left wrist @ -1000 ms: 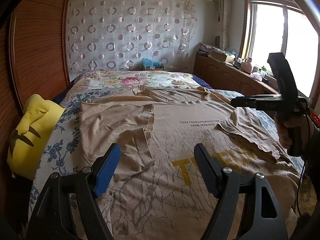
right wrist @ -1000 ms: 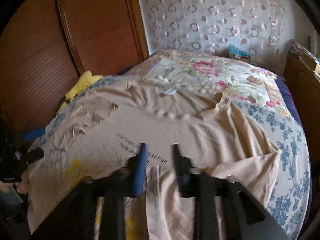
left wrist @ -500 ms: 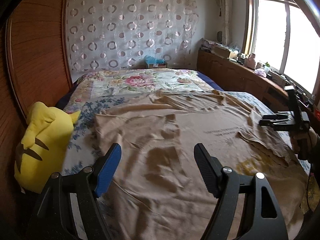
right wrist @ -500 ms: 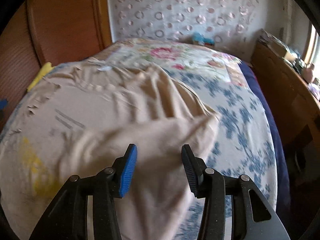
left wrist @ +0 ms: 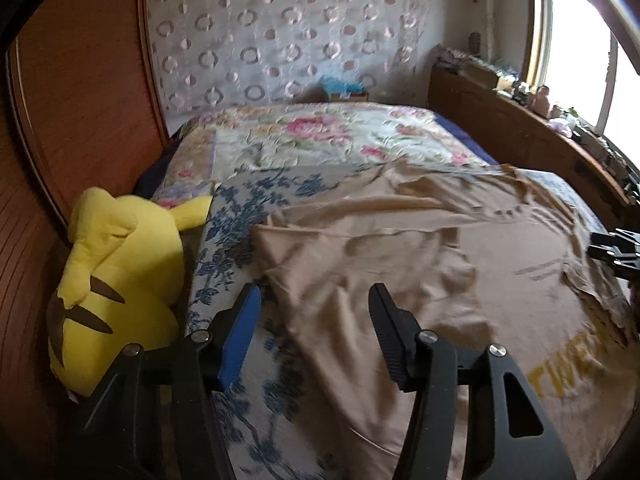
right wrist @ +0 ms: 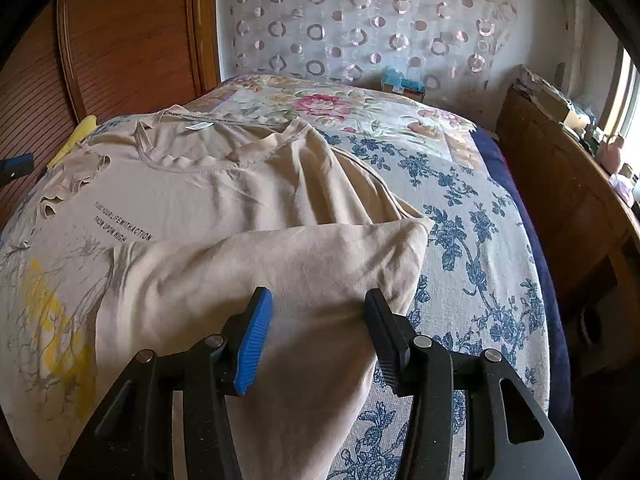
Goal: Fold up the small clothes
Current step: 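Move the left gripper back to the folded side beside the plush toy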
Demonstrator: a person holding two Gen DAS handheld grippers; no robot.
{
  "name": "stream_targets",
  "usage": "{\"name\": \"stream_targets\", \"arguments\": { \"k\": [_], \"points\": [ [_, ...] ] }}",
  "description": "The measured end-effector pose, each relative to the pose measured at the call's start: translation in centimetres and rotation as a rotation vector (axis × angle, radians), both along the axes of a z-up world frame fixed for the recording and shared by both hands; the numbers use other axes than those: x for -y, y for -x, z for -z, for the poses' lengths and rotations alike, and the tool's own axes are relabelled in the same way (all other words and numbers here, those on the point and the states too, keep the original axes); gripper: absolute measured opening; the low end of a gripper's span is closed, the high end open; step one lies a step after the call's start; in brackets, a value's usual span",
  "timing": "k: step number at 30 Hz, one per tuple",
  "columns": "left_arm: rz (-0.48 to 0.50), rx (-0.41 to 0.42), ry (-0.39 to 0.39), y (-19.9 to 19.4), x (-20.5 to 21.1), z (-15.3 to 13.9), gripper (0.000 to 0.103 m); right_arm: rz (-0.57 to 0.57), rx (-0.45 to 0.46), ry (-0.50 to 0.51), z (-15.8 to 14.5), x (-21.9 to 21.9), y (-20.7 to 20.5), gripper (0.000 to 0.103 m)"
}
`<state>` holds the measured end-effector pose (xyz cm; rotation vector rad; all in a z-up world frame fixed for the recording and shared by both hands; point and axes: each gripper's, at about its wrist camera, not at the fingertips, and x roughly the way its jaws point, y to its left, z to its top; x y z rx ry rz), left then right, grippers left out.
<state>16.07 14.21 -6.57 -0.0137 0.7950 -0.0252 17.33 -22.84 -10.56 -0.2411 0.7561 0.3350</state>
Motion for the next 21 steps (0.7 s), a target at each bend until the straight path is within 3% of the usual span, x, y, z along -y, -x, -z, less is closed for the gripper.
{"name": "stream_targets", "arguments": {
  "k": [12,15,21],
  "points": [
    [-0.032,-0.096,0.008,-4.0,-1.9,2.3,0.057,-0.001,-0.003,-0.005,-0.2,-0.1,0.0,0.051],
    [-0.027,-0.098,0.039,-4.6,-2.1,2.4,0.047,-0.001,-0.003,-0.006,-0.2,-0.2,0.0,0.051],
    [-0.041,-0.111,0.086,-6.3,-2.5,2.7,0.046,-0.001,-0.003,-0.006,-0.2,-0.1,0.0,0.052]
  ]
}}
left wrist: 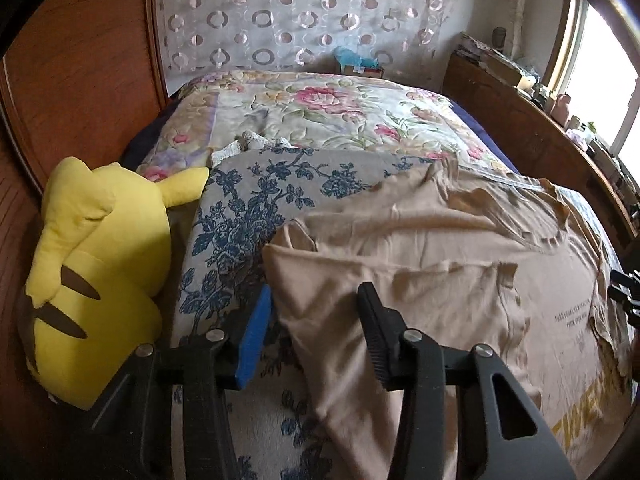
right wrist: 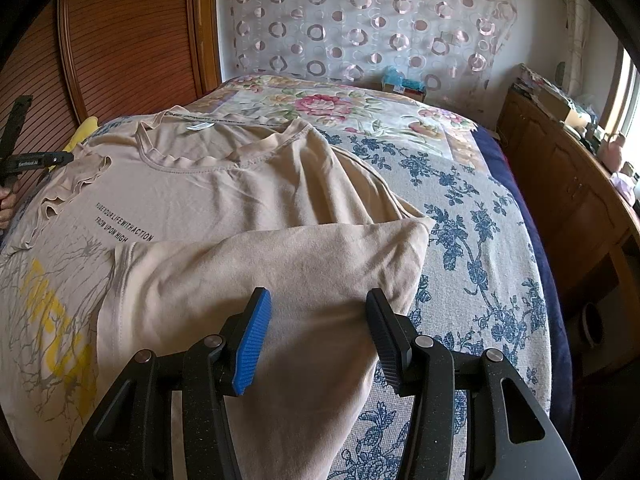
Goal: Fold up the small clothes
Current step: 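Move the left gripper back to the folded side beside the plush toy, then grasp the shirt hem with the left gripper while the right gripper grasps it too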
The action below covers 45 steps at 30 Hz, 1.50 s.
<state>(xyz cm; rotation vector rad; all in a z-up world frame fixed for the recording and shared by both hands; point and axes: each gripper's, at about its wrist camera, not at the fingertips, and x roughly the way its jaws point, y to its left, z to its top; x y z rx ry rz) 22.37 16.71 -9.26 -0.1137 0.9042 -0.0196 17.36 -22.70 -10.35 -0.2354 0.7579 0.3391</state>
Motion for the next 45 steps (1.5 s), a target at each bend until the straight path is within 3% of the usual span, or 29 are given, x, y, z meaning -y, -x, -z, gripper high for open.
{"name": "stream_targets", "arguments": {
  "k": [12,14,18,20,23,30,34,35,36,39,40,45],
  "points": [
    [0.005,0.011,-0.005,-0.5,-0.1,0.0,0.046,0.000,0.001,0.002,0.0,0.0,0.0,0.052],
    [0.008,0.011,-0.012,-0.6,-0.1,0.0,0.046,0.013,0.000,0.004,0.0,0.1,0.0,0.055],
    [0.015,0.017,-0.026,-0.6,0.0,0.0,0.046,0.067,-0.053,-0.170,-0.8,2.6,-0.7,0.056],
    [0.013,0.017,-0.026,-0.7,0.0,0.0,0.046,0.101,-0.023,-0.165,-1.2,3.5,-1.1,0.056],
    [0.015,0.018,-0.031,-0.7,0.1,0.0,0.046,0.139,-0.052,-0.211,-1.4,5.3,-2.4,0.056],
    [0.016,0.006,-0.049,-1.3,0.2,0.1,0.045,0.165,-0.082,-0.206,-1.0,7.0,-5.4,0.056],
    [0.034,0.005,-0.023,-1.3,0.3,-0.1,0.025,0.142,-0.085,-0.158,-1.0,5.6,-6.6,0.056],
    [0.043,0.000,-0.001,-1.2,0.3,-0.1,0.014,0.129,-0.085,-0.153,-1.0,5.1,-6.8,0.055],
    [0.047,-0.002,0.012,-1.0,0.4,-0.1,0.008,0.115,-0.084,-0.151,-1.1,4.7,-6.9,0.052],
    [0.061,0.017,0.006,-0.1,1.0,-0.8,0.005,0.062,-0.071,-0.126,-1.1,3.2,-6.5,0.026],
    [0.061,0.034,0.008,0.6,1.2,-1.2,0.005,0.048,-0.073,-0.115,-1.2,2.9,-6.3,0.009],
    [0.107,0.157,0.024,5.4,2.8,-4.9,0.005,-0.002,0.022,-0.163,-4.0,2.8,-3.4,0.005]
  ]
}}
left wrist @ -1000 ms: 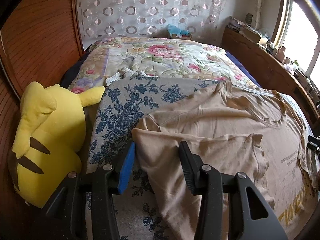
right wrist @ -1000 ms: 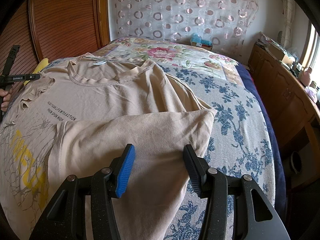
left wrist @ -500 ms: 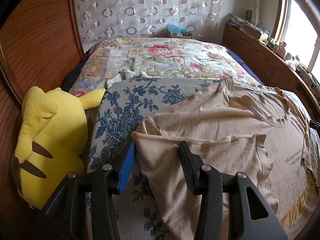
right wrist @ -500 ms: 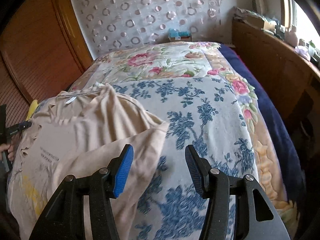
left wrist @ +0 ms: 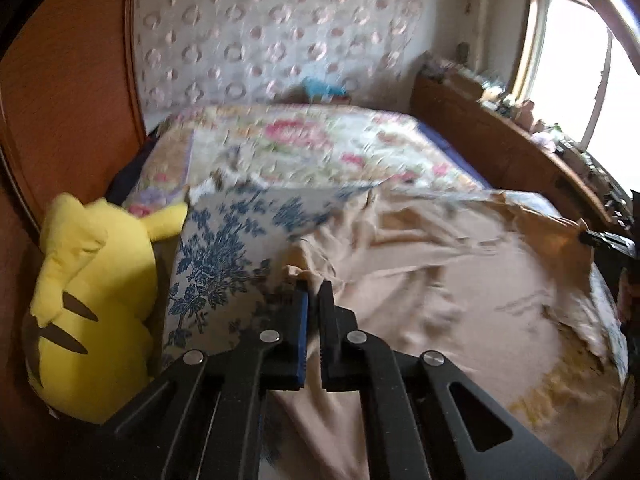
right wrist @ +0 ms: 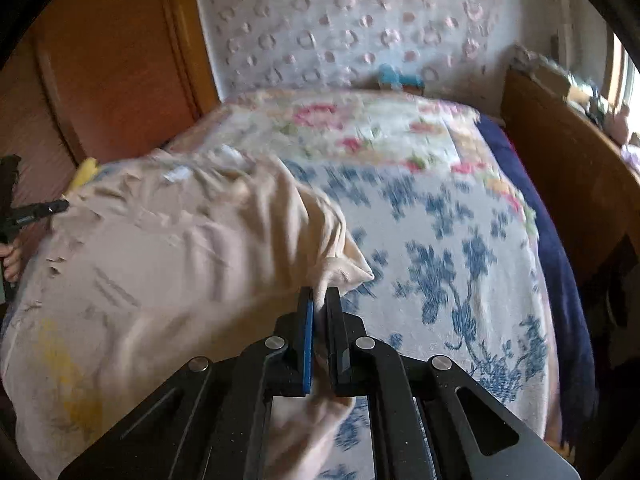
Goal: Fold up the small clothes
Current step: 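Grasp the shirt hem with the left gripper while the right gripper grasps it too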
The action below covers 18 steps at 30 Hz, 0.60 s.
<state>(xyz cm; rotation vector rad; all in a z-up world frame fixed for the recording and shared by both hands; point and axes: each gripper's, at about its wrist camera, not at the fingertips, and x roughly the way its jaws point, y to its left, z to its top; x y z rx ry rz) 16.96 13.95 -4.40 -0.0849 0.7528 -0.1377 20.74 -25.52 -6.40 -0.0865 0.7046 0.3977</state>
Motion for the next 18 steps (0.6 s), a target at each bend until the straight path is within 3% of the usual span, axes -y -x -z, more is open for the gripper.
{"name": "stream_targets", "arguments": {
  "k": [7,12,18],
  "points": [
    [0.043,0.114,0.017,7.9,1.2,-2.4,0.005,-0.087,0.134,-0.057,-4.5,1.3,8.4,0.005],
    [0.053,0.149,0.017,12.5,1.5,-2.4,0.005,-0.089,0.173,-0.052,-4.4,3.5,14.6,0.005],
    [0.049,0.152,0.016,16.3,1.1,-2.3,0.005,-0.059,0.151,-0.047,-2.5,4.6,19.7,0.005]
  ]
}}
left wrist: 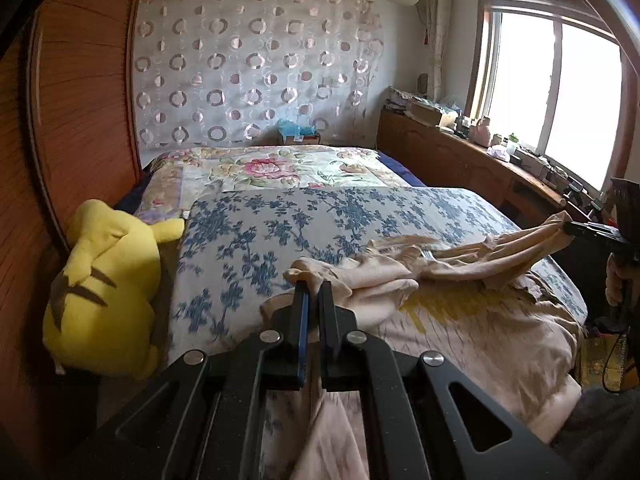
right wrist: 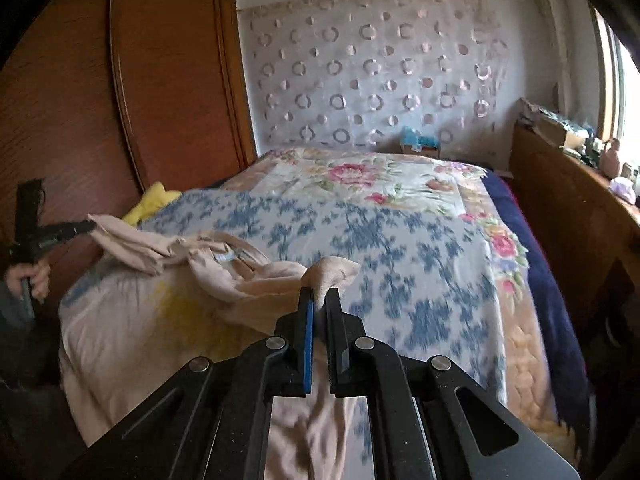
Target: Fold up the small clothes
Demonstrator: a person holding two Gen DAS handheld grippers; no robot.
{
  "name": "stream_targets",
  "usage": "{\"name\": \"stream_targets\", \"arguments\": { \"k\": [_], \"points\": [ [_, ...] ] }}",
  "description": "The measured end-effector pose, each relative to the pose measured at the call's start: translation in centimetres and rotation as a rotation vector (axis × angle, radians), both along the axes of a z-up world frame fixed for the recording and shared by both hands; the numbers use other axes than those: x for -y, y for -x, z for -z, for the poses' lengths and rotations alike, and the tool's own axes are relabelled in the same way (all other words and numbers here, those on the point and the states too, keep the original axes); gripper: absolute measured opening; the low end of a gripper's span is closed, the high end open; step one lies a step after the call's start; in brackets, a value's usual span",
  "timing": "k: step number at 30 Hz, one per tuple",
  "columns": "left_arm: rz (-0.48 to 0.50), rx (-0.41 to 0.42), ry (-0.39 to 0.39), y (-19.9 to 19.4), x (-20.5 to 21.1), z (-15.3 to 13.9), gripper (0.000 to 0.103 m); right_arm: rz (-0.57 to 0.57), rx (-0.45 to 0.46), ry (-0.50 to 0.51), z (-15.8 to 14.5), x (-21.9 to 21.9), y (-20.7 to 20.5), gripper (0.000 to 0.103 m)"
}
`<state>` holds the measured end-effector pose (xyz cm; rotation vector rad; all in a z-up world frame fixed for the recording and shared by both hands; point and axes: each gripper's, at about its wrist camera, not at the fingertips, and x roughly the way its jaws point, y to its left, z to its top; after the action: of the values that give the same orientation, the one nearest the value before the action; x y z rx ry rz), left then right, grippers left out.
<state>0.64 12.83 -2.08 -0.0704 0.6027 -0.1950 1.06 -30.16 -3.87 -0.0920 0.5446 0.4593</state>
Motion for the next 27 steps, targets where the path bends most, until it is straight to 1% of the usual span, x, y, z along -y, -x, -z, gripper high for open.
{"name": "stream_targets", "arguments": {
  "k": [6,7,10,12,13,16,20,22,24,25,26,27],
  "points": [
    [-0.031,0.007,0.017,3.3,-0.9,-0.3,0.005,0.017,-0.011,0.005,-1.7,0.7,3.1,0.005],
    [-0.037,0.004,0.012,3.8,-0.9,-0.3,0.005,0.015,-0.014,0.012,-2.2,0.2,2.2,0.005],
    [-0.055,-0.017,0.008,5.2,-1.2,0.3,0.005,0.007,-0.037,0.030,-2.6,0.3,2.7,0.005],
    [-0.065,-0.035,0.008,5.7,-1.3,0.9,0.005,0.006,-0.061,0.057,-2.3,0.1,3.6,0.005],
    [-0.069,-0.044,0.004,5.8,-1.4,1.2,0.005,0.006,-0.078,0.064,-2.1,0.0,3.5,0.005],
    [-0.071,-0.076,-0.004,5.5,-1.4,2.4,0.005,0.007,-0.140,0.079,-0.8,0.2,4.2,0.005],
    [-0.069,-0.109,-0.016,5.1,-1.1,3.4,0.005,0.020,-0.211,0.098,1.3,0.0,3.4,0.005],
    [-0.065,-0.105,-0.032,5.0,-0.9,3.2,0.011,0.031,-0.233,0.106,1.7,-0.1,2.9,0.005],
    [-0.061,-0.087,-0.037,5.1,-0.8,2.7,0.036,0.039,-0.228,0.108,1.3,-0.2,2.5,0.007],
    [-0.056,-0.073,-0.032,5.1,-0.8,2.3,0.041,0.040,-0.218,0.111,0.8,-0.3,2.3,0.011],
    [-0.051,-0.064,-0.028,5.1,-1.0,2.1,0.045,0.042,-0.204,0.115,0.3,-0.3,2.2,0.017],
    [-0.048,-0.058,-0.029,4.8,-1.0,1.8,0.050,0.041,-0.185,0.115,-0.1,-0.3,2.2,0.021]
  ]
}}
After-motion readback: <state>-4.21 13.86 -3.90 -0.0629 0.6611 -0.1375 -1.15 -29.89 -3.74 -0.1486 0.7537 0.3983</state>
